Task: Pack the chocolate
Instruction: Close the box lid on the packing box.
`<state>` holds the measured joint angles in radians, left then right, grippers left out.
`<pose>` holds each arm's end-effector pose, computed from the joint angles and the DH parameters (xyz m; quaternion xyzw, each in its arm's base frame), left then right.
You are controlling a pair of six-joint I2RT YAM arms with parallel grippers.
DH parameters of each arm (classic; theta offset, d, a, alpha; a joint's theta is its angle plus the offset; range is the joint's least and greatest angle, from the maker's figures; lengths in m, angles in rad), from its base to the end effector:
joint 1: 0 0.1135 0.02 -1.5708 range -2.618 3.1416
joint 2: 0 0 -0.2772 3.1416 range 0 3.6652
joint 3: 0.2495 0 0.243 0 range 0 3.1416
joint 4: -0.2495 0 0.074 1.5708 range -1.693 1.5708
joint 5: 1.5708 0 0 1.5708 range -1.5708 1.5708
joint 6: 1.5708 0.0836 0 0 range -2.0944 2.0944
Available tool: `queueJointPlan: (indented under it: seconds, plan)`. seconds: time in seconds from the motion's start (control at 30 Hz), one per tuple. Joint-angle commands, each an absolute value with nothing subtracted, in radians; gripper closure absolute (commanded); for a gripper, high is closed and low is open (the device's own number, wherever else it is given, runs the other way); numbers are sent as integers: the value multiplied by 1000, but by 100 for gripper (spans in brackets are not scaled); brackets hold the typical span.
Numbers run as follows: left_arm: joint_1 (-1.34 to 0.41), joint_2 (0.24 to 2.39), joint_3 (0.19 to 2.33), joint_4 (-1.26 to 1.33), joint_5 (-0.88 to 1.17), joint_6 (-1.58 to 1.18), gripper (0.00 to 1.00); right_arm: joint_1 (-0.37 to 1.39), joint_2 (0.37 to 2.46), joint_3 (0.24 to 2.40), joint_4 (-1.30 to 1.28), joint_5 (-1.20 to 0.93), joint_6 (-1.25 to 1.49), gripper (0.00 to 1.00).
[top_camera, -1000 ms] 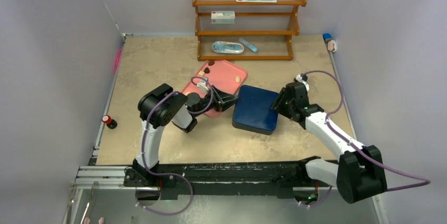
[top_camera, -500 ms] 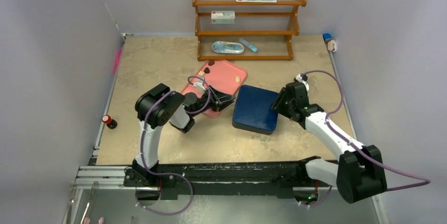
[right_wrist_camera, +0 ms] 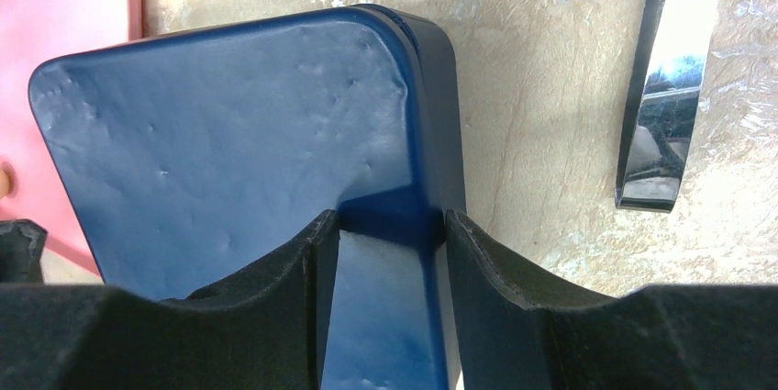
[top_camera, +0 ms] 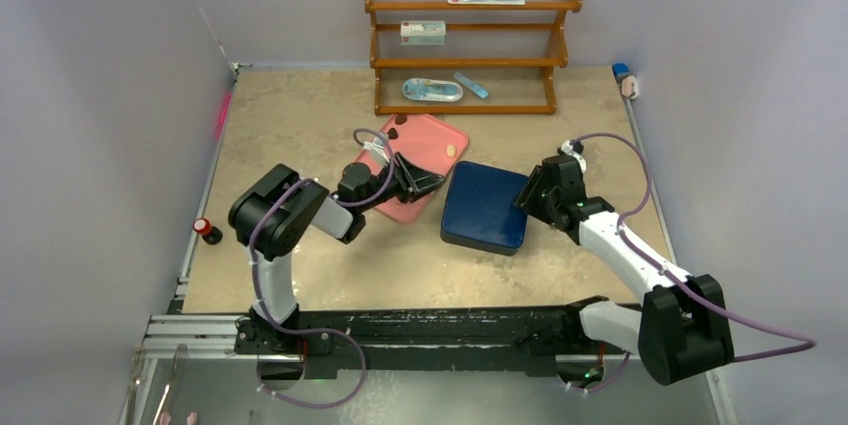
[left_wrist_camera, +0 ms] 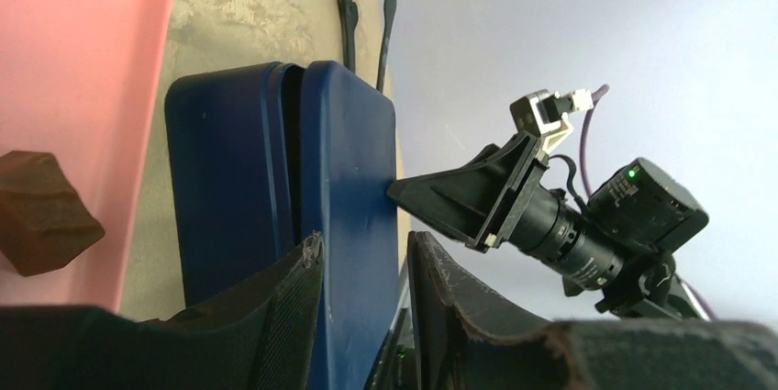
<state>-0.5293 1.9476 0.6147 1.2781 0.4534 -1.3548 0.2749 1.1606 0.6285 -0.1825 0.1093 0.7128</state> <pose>0.3136 -0.2259 0.1484 -0.1423 0.7102 -0.6378 0.2620 0.2541 0.0622 0.1970 0.2194 0.8818 0.1527 0.3886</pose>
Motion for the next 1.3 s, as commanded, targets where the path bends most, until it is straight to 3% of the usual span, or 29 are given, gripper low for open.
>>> queueJointPlan:
  seconds: [0.0, 0.47, 1.27]
  plan:
    - [-524, 1836, 676, 1063, 489, -1162, 61, 281, 1175, 670, -178, 114, 694, 51]
    - [-525, 1805, 794, 728, 473, -940, 47, 281, 1180, 678, -184, 110, 686, 50]
    - [-565, 1905, 959, 607, 502, -851, 45, 281, 1198, 681, -177, 101, 684, 49]
